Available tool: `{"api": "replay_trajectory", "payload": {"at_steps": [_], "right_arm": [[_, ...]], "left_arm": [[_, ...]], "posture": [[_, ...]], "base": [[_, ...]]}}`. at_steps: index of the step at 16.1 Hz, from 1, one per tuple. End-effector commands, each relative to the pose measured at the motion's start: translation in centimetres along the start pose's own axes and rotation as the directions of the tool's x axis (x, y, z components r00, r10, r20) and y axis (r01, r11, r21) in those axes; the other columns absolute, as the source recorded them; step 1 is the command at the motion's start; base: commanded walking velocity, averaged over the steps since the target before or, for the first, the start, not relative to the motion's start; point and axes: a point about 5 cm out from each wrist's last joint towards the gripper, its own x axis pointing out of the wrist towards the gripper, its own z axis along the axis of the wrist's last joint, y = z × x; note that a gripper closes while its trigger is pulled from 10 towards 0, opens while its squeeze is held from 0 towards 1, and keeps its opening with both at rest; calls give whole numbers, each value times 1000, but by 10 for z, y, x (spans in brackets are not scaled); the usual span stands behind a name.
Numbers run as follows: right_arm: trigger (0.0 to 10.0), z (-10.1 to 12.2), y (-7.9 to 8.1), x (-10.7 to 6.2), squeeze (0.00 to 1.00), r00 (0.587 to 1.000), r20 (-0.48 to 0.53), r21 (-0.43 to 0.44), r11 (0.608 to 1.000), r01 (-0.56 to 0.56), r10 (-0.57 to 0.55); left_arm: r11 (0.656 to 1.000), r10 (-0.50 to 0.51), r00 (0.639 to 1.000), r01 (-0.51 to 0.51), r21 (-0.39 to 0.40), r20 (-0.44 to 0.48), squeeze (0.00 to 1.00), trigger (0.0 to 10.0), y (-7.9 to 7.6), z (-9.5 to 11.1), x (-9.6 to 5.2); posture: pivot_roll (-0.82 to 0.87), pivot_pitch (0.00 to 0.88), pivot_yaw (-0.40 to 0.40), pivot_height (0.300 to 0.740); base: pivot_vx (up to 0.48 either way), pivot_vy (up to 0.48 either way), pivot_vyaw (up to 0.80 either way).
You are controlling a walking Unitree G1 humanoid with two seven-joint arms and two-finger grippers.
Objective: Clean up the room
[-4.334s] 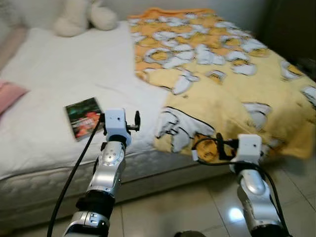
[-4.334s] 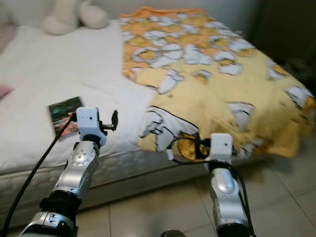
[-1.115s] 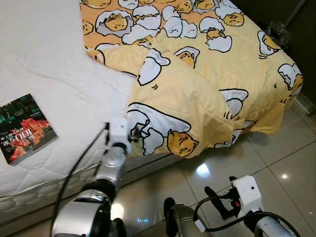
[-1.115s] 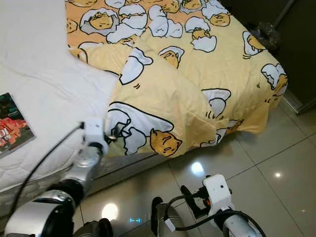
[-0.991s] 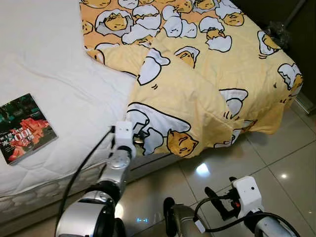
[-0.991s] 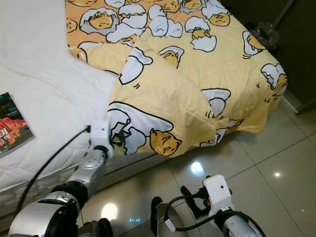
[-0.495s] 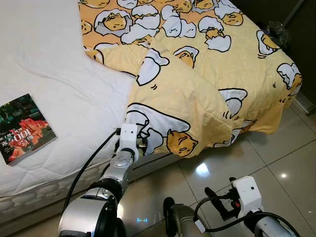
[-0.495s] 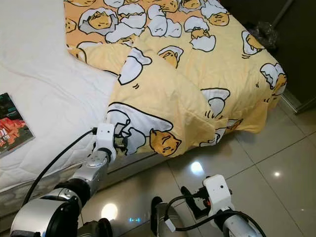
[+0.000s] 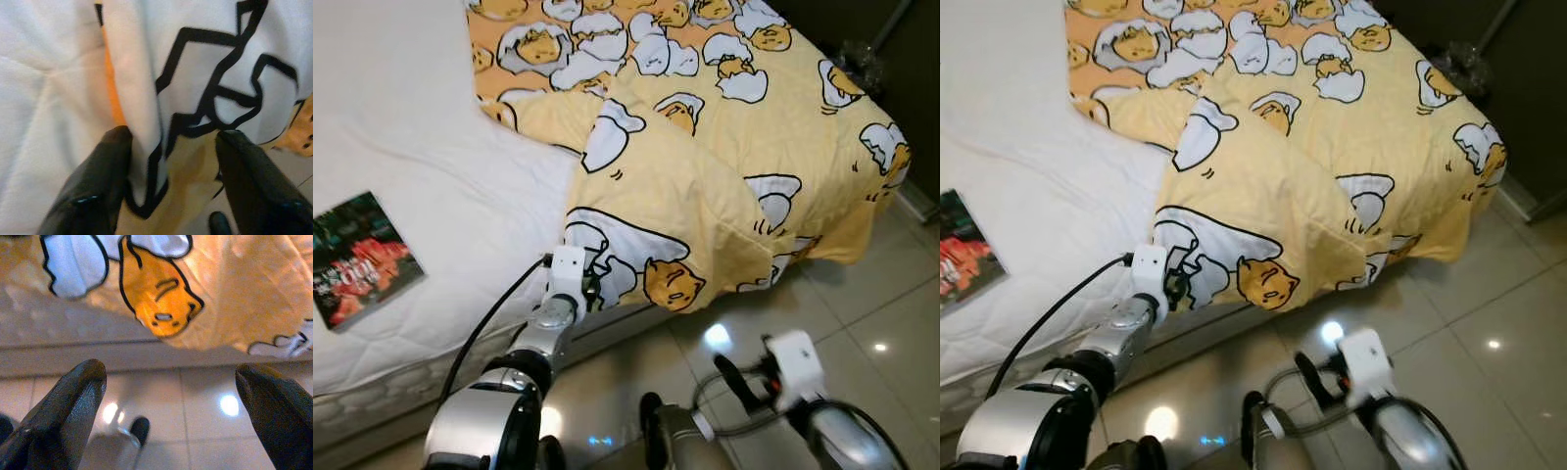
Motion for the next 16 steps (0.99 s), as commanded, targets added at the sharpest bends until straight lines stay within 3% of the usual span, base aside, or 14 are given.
{"api": "replay_trajectory", "payload": {"at_steps": [1, 3, 5, 11, 13, 16], "right_arm": [[10000, -2, 0, 1, 0, 1000, -3, 3, 1000, 9, -9], [10000, 1, 8, 1, 0, 999, 11, -12, 999, -33, 33], [10000, -1, 10, -2, 0, 999, 3, -7, 999, -42, 42], [10000, -5, 16, -5, 0, 997, -11, -13, 997, -79, 79], [10000, 0, 28, -6, 0, 972, -9, -69, 969, -236, 236], [10000, 12, 24, -1, 0, 971, 27, -87, 968, -233, 236]], "left_arm": [[999, -22, 998, 23, 32, -51, 0, 0, -2, -10, -1], [997, 15, 997, -9, 75, -82, 0, 0, 7, -16, -3], [998, 27, 997, -22, 65, -79, 0, 0, 8, -16, -3], [997, -9, 999, 13, 82, -49, 0, 0, -2, -7, -1], [997, -25, 1000, 26, 69, -17, 0, 0, -2, 1, 1], [997, -32, 999, 32, 66, -2, 0, 0, -3, 5, 1]], "posture": [[-359, 151, -9, 740], [-355, 149, -15, 740], [-351, 149, -21, 740], [-349, 157, -37, 740], [-350, 163, -28, 740], [-350, 162, -34, 740]], "base": [[0, 0, 0], [0, 0, 0], [0, 0, 0], [0, 0, 0], [0, 0, 0], [0, 0, 0]]}}
